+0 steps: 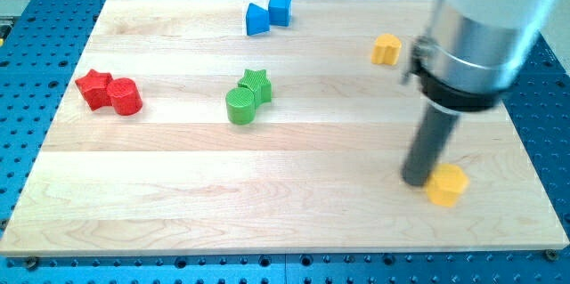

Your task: Put the yellow heart at the top side of the yellow hexagon

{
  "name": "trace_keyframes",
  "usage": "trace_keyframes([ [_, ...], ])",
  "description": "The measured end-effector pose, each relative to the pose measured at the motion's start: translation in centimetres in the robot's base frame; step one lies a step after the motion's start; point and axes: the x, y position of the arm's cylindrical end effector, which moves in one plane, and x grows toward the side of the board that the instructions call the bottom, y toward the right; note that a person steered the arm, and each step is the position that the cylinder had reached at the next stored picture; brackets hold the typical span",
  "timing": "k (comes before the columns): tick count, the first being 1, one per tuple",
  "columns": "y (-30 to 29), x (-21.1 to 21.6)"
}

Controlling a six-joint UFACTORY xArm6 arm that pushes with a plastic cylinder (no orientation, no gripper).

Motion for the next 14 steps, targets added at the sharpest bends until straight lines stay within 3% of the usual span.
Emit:
trace_keyframes([
  [1, 1.5, 0.2],
  [2, 1.4, -3.5],
  [3, -5.6, -9.9],
  [5, -5.3, -23.5],
  [6, 1.1, -23.5],
  [8, 4.9, -25.8],
  [11, 4.1, -13.2],
  [12, 1.7, -10.9],
  [13, -0.7, -12.9],
  [14, -1.6, -9.8],
])
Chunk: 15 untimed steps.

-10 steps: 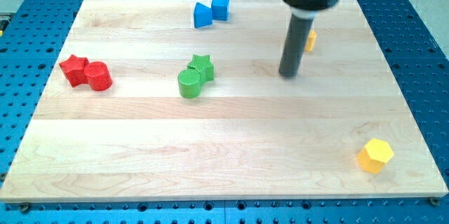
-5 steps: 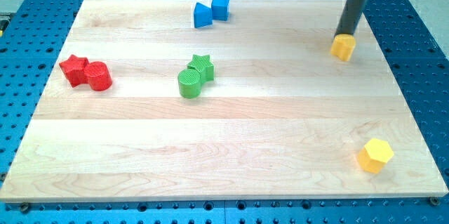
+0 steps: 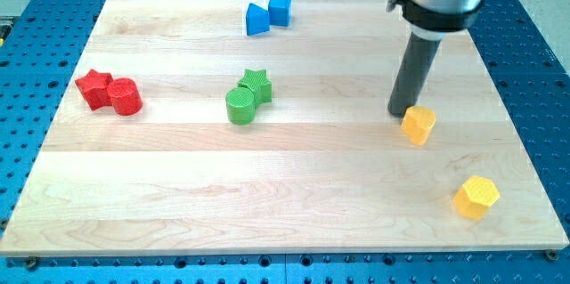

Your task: Put the yellow heart at the top side of the yellow hexagon

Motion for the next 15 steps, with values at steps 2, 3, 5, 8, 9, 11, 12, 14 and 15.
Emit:
trace_keyframes([
  [2, 1.0, 7.0],
  [3, 1.0, 5.1],
  [5, 1.9, 4.7],
  [8, 2.6, 6.6],
  [9, 2.6, 6.0],
  [11, 3.5, 6.0],
  [12, 3.5, 6.0],
  [14, 6.3, 6.7],
  [15, 7.5, 6.7],
])
